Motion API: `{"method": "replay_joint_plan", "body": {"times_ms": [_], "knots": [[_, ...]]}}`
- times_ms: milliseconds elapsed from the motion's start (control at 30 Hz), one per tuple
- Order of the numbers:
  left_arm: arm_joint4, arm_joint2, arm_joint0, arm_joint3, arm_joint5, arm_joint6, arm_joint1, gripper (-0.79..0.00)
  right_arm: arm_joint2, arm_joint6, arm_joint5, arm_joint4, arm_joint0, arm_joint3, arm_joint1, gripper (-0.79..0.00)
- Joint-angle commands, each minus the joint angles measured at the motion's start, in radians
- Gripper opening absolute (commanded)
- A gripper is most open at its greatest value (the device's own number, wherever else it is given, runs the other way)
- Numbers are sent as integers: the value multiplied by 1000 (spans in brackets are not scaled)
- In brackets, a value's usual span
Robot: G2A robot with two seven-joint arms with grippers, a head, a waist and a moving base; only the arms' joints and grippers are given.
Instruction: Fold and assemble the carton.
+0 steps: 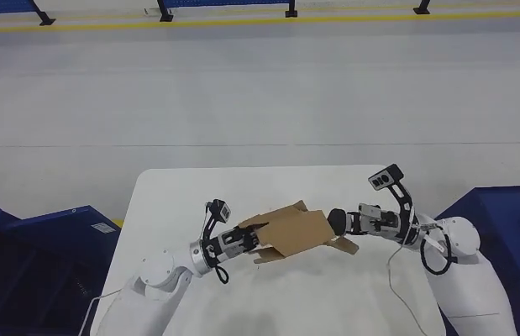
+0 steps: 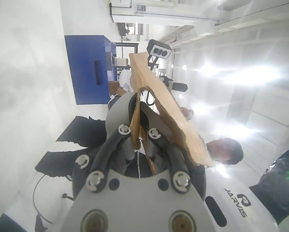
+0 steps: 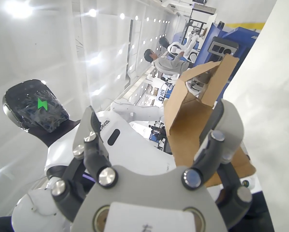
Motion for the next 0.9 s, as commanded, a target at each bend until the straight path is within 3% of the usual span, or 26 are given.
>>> {"method": "replay_joint_plan", "body": {"times_ms": [0, 200, 233, 300, 333, 467, 500, 667, 867], "knots": [[-5, 2, -2, 3, 8, -2, 0, -785, -7, 11, 7, 4, 2, 0, 0, -74], [-4, 7, -6, 17, 5, 5, -2, -785, -34, 58, 49, 28, 11, 2, 1, -114], [-4, 7, -7, 19, 3, 7, -2, -785, -37, 63, 54, 30, 13, 3, 1, -142], [3, 10, -8, 22, 1, 10, -2, -785, -44, 69, 58, 30, 16, 1, 2, -277], [5, 11, -8, 22, 0, 12, -2, -785, -48, 73, 63, 32, 17, 0, 2, -299], [12, 16, -7, 24, 0, 10, -2, -785, -61, 74, 71, 34, 22, -4, 2, -299], [14, 17, -6, 23, 0, 8, -2, -785, -65, 71, 71, 32, 24, -4, 2, -342], [17, 25, -1, 19, 1, -1, -2, -785, -85, 34, 63, 4, 36, -1, 0, -400], [23, 29, 8, 15, 4, -11, -1, -785, -102, 0, 55, -28, 47, 8, 0, -394]]}}
